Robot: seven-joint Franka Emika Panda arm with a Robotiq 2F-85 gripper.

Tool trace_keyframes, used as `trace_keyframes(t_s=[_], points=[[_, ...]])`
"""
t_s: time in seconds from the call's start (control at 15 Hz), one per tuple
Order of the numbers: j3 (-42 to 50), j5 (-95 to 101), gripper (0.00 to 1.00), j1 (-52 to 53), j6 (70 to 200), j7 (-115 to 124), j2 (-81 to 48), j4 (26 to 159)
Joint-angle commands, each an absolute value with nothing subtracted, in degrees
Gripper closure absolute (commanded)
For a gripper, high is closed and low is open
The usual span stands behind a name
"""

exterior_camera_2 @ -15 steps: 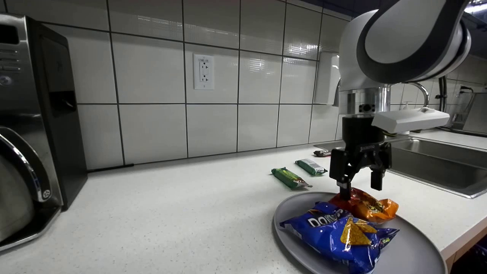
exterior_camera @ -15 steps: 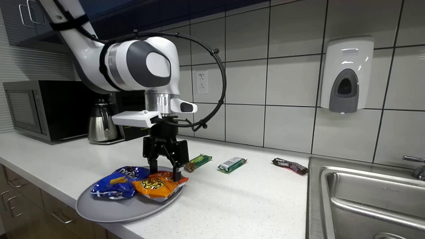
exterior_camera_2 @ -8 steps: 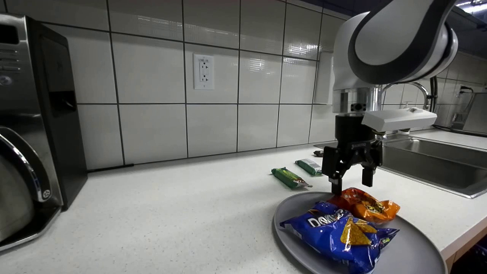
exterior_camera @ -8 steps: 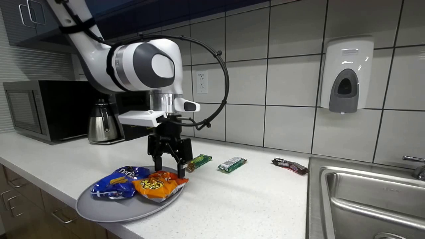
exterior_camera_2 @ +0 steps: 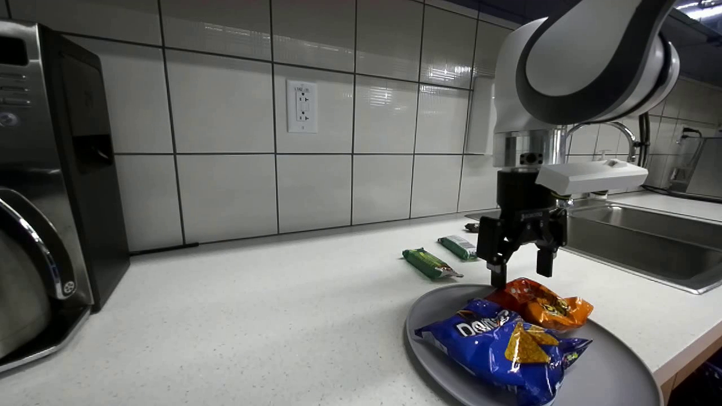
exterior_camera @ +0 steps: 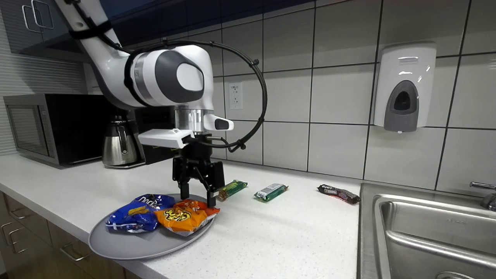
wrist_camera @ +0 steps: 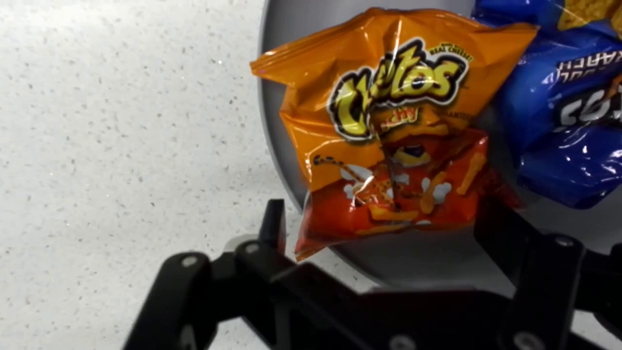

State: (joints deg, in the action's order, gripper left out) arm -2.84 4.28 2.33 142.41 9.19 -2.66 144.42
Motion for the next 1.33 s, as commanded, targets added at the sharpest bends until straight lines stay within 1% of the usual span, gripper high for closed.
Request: trace_keyframes(t_s=[0.0,0.67,1.27], points=[[-2.8,2.9,0.00,2.6,141.9,9.9,0.0,146.3],[-2.9,1.7,0.00,2.6,140.9,9.7,3.1,148.8],[-3.0,0.9,0.00,2.6,141.0,9.7,3.3,149.5]])
